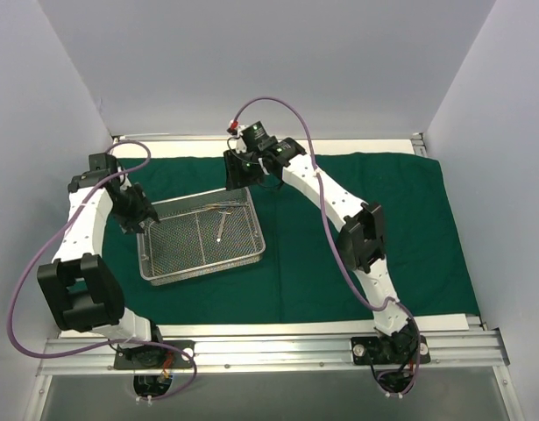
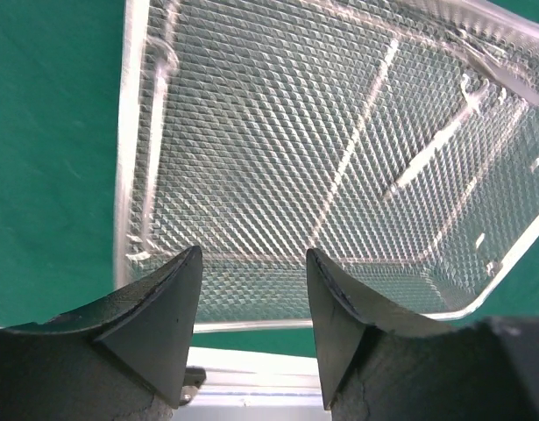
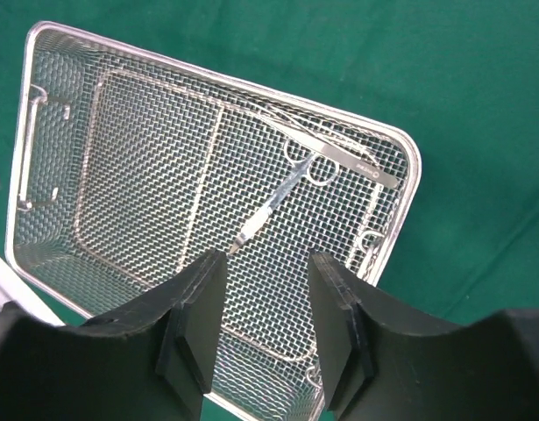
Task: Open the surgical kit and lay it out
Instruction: Pick up the medical item from the container.
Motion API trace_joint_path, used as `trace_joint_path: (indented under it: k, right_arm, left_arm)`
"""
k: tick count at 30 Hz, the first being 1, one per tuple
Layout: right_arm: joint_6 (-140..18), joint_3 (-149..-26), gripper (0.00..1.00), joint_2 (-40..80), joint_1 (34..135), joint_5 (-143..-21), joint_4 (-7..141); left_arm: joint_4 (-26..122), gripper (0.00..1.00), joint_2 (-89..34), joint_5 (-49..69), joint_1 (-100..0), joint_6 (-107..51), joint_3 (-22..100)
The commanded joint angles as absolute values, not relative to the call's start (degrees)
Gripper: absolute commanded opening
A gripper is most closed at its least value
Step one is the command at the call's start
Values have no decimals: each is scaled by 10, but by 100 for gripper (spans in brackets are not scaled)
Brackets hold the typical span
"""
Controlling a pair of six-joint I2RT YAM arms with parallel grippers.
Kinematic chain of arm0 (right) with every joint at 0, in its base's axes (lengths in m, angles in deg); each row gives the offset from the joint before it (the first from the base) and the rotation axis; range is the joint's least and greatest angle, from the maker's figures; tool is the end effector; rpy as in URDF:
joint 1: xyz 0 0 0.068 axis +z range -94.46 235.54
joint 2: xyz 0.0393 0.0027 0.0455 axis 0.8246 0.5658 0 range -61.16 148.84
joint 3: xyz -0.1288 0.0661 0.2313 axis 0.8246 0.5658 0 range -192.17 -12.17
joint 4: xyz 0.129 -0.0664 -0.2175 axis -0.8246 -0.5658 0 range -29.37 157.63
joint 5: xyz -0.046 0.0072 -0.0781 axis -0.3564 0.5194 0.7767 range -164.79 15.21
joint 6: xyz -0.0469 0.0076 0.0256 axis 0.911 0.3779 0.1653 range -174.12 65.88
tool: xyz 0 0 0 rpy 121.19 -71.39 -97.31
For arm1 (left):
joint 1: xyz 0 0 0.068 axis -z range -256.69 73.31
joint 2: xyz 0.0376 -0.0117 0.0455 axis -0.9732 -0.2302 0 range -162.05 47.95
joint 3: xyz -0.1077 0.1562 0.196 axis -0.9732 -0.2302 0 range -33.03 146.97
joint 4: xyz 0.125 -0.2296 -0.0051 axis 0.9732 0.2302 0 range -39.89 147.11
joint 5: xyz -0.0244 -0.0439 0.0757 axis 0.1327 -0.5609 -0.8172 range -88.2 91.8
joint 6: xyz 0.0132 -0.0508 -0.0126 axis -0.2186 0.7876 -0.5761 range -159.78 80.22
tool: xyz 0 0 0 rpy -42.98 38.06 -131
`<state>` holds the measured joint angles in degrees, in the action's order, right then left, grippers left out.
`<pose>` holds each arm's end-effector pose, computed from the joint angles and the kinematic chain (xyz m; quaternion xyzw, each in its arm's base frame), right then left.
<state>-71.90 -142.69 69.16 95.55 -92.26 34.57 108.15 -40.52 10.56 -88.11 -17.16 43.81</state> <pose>0.3963 0.3466 0.3170 -0.2386 0.8378 0.3452 0.3494 0.2980 0.0547 0.2843 -0.2743 0.9424 -0.0920 0.1678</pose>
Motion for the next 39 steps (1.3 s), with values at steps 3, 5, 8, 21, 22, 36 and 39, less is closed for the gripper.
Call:
trace_joint_path:
  k: [3,5,8,21,22,36,39]
  right_arm:
    - [-723,-1397,47,664,982,-870,351]
    - [-725,-1422,53,681,990,-852,331]
    - [-722,-1435,58,697,997,-811,313]
    - [-783,-1452,57,791,993,-785,352]
    - [-786,-1451,54,794,995,-787,362]
    - [-871,-1446,39,824,1039,-763,356]
    - [-872,-1444,40,828,1049,-754,342]
  left_arm:
    - [1118,56,-369,99,-847,-158,473]
    - [1148,56,-370,44,-819,-171,487]
    - [1131,55,-348,60,-811,-170,469]
    - [1094,56,-339,125,-734,-157,454]
    - [1089,56,-338,126,-726,-158,450]
    - [1084,56,-381,124,-719,-202,485]
    - [1065,56,-386,134,-719,-196,475]
